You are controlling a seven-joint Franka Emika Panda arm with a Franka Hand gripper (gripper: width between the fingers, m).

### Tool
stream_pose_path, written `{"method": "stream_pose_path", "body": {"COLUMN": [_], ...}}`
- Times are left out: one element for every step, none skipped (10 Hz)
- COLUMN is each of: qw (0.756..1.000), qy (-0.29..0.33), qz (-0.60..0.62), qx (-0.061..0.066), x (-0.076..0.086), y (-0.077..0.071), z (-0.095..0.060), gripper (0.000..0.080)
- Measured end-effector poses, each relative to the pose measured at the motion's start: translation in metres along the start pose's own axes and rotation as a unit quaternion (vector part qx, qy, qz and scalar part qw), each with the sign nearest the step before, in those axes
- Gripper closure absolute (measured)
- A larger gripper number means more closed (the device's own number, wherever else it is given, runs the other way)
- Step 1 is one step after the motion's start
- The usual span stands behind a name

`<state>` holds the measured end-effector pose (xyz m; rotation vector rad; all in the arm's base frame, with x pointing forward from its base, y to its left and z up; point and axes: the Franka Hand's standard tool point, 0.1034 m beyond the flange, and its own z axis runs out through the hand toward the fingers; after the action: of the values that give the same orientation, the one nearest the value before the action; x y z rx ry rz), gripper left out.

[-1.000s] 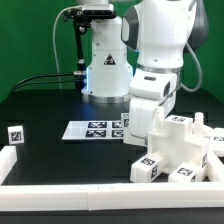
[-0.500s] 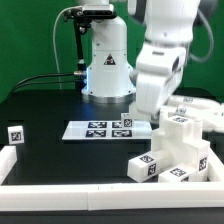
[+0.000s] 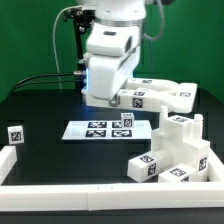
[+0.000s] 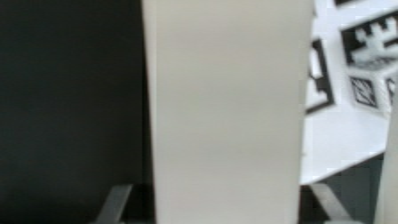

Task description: Assemble chair

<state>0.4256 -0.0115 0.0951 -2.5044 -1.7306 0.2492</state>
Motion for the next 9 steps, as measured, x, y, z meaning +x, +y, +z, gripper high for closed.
{"method": "stream_pose_path", "body": {"qw": [1.0, 0.998, 0.997, 0.993, 0.988, 0.988, 0.989, 0.987, 0.985], "qy": [0.0, -0.001, -0.001, -0.001, -0.002, 0.0, 0.001, 0.002, 0.001], "qz": [0.018, 0.056, 0.08, 0.121, 0.155, 0.154, 0.15, 0.16, 0.17], "qx": [0.001, 0.002, 0.002, 0.003, 0.003, 0.001, 0.004, 0.01, 0.015], "x": [0.004, 0.004, 0.003, 0.003, 0.003, -0.004, -0.017, -0.032, -0.041], "y": [-0.003, -0.003, -0.003, -0.004, -0.004, -0.001, -0.006, -0.016, -0.022], "z": [0.001, 0.002, 0.002, 0.003, 0.003, 0.003, 0.006, 0.014, 0.02], "gripper": [0.0515, 0.0515, 0.0515, 0.0515, 0.0515, 0.0515, 0.0515, 0.0515, 0.0515]}}
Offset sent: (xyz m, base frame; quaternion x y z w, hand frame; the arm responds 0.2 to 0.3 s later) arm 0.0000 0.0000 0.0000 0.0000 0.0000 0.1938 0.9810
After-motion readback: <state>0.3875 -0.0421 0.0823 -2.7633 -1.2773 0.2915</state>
